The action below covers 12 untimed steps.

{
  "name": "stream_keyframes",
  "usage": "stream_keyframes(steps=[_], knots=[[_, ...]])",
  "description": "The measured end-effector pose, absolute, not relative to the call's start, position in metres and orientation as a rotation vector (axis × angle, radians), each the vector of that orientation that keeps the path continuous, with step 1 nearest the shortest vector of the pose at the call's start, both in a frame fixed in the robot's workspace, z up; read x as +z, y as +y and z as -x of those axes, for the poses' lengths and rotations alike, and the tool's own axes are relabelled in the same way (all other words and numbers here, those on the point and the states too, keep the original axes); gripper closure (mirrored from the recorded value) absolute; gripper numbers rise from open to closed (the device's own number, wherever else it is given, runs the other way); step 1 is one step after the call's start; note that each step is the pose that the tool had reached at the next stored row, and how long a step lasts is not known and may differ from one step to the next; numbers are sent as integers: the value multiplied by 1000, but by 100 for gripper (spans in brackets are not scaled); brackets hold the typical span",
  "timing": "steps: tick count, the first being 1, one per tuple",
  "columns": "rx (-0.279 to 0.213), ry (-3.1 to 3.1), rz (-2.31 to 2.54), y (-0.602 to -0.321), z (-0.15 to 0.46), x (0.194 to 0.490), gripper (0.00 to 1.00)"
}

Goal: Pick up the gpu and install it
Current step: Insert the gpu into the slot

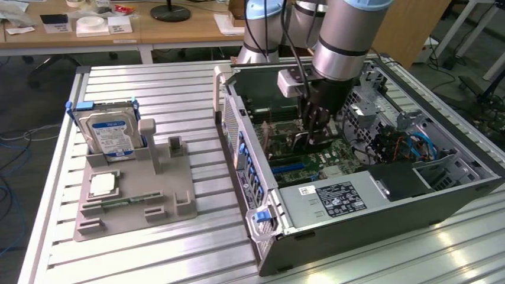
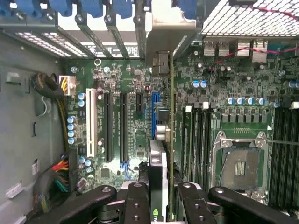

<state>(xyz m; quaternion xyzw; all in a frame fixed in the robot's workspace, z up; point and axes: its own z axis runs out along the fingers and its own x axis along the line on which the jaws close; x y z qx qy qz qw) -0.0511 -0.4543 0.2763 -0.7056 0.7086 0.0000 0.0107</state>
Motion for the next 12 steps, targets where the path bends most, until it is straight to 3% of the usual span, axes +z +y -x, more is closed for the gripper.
stream_keyframes(steps=[12], knots=[[18, 2203, 2194, -455, 55, 259, 72]])
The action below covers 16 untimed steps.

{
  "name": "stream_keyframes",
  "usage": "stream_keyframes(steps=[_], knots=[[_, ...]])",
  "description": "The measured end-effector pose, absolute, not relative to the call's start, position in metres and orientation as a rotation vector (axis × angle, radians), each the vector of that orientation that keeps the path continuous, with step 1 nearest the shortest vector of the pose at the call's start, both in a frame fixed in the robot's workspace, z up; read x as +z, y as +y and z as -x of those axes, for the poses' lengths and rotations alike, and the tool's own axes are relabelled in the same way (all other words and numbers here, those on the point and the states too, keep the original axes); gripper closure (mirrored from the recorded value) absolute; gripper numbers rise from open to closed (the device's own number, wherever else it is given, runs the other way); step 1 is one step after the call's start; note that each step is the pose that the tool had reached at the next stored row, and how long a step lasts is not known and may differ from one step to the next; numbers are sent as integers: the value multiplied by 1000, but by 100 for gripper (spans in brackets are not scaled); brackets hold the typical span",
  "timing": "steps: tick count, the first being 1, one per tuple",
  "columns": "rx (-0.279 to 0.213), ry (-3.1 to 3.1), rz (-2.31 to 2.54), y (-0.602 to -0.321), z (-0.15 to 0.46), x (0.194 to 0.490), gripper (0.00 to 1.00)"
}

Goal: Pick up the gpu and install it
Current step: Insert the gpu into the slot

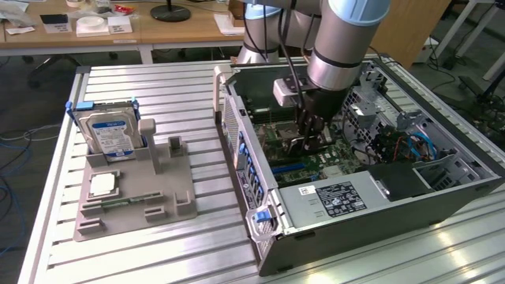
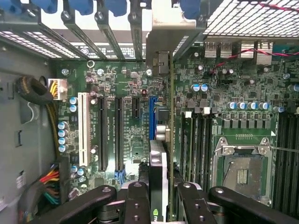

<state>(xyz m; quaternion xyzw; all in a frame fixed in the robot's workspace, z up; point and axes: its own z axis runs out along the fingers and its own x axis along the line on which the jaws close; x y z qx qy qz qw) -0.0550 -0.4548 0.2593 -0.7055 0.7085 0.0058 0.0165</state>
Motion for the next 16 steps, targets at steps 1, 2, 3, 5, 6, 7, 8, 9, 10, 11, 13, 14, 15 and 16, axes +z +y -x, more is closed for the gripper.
stream_keyframes(steps=[1, 2, 3, 5, 6, 7, 8, 9, 10, 11, 13, 14, 15, 16], knots=[[20, 2202, 2192, -455, 55, 258, 72], [23, 2201, 2191, -455, 55, 257, 72], [24, 2200, 2191, -455, 56, 256, 72], [26, 2199, 2190, -456, 56, 254, 72], [27, 2198, 2189, -457, 56, 253, 72], [28, 2198, 2189, -458, 56, 252, 72], [29, 2198, 2188, -458, 56, 252, 72], [30, 2197, 2188, -459, 57, 251, 72], [31, 2197, 2187, -459, 57, 251, 72], [32, 2196, 2187, -460, 58, 251, 72], [32, 2196, 2187, -462, 58, 250, 72], [32, 2196, 2187, -463, 58, 250, 72], [32, 2196, 2187, -464, 59, 250, 72], [32, 2196, 2186, -464, 59, 250, 72]])
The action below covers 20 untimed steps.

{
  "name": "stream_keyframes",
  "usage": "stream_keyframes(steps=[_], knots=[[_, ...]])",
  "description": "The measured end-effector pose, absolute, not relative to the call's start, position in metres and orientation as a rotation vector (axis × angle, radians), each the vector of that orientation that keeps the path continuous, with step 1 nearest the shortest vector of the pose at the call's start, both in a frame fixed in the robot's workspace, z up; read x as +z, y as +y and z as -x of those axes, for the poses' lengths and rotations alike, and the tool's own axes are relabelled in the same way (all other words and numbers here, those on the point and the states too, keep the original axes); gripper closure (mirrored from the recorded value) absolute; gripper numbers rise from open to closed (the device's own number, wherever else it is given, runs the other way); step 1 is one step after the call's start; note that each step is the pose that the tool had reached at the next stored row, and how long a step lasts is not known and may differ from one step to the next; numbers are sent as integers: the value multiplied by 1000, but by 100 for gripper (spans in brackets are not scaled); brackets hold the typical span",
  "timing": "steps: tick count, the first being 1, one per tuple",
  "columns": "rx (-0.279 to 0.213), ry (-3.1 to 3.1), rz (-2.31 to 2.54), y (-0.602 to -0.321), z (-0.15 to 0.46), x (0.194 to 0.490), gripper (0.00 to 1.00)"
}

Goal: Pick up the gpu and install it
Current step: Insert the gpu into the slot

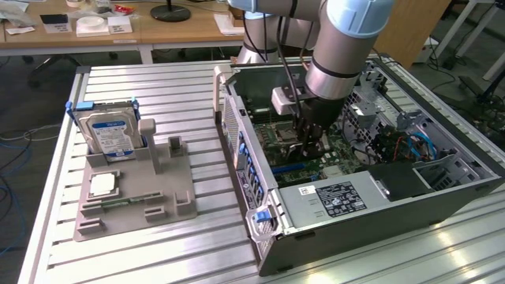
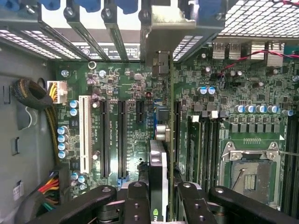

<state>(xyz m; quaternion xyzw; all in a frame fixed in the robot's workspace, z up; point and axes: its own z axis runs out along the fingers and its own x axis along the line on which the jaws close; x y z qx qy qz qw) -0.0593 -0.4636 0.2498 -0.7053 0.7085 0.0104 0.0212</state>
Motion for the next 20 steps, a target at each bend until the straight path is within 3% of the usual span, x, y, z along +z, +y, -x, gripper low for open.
stream_keyframes(steps=[20], knots=[[33, 2196, 2187, -464, 66, 240, 72]])
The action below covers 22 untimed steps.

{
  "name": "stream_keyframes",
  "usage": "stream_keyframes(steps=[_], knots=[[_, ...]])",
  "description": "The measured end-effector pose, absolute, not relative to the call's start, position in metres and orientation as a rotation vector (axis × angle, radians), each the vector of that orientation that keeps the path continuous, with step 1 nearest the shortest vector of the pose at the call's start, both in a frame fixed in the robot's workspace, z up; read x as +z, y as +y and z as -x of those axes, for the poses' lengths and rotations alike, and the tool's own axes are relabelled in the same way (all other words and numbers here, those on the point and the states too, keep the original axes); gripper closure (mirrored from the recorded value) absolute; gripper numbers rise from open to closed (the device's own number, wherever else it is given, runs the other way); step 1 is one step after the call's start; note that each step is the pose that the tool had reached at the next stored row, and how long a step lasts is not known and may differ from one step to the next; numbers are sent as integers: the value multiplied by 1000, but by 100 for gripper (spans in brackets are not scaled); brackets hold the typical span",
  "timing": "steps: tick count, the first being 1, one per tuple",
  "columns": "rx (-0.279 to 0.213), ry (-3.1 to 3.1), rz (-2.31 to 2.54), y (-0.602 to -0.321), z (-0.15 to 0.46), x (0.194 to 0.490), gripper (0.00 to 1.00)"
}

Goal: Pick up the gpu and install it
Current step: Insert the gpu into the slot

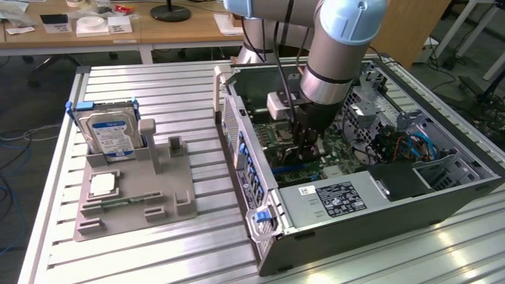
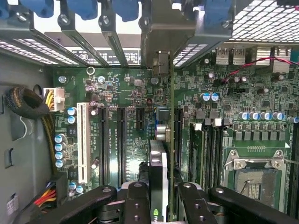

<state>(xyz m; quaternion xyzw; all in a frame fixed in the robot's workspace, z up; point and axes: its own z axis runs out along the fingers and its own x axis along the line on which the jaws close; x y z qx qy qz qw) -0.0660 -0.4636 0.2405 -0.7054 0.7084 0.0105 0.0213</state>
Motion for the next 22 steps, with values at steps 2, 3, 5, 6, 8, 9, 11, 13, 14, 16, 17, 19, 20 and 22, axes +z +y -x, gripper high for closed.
stream_keyframes(steps=[2, 3, 5, 6, 8, 9, 11, 13, 14, 16, 17, 19, 20, 22], knots=[[33, 2196, 2187, -464, 66, 239, 72], [33, 2196, 2187, -464, 66, 238, 72], [33, 2196, 2186, -464, 66, 236, 72], [33, 2195, 2186, -464, 66, 236, 72], [34, 2195, 2186, -464, 67, 234, 72], [34, 2195, 2186, -464, 67, 234, 72], [34, 2196, 2186, -464, 67, 233, 72], [34, 2195, 2186, -464, 67, 232, 72], [34, 2195, 2186, -464, 67, 232, 72], [34, 2195, 2186, -464, 67, 232, 72], [35, 2195, 2185, -464, 67, 233, 72], [35, 2194, 2185, -463, 66, 235, 72], [35, 2195, 2186, -464, 67, 237, 72], [35, 2195, 2185, -464, 67, 237, 72]])
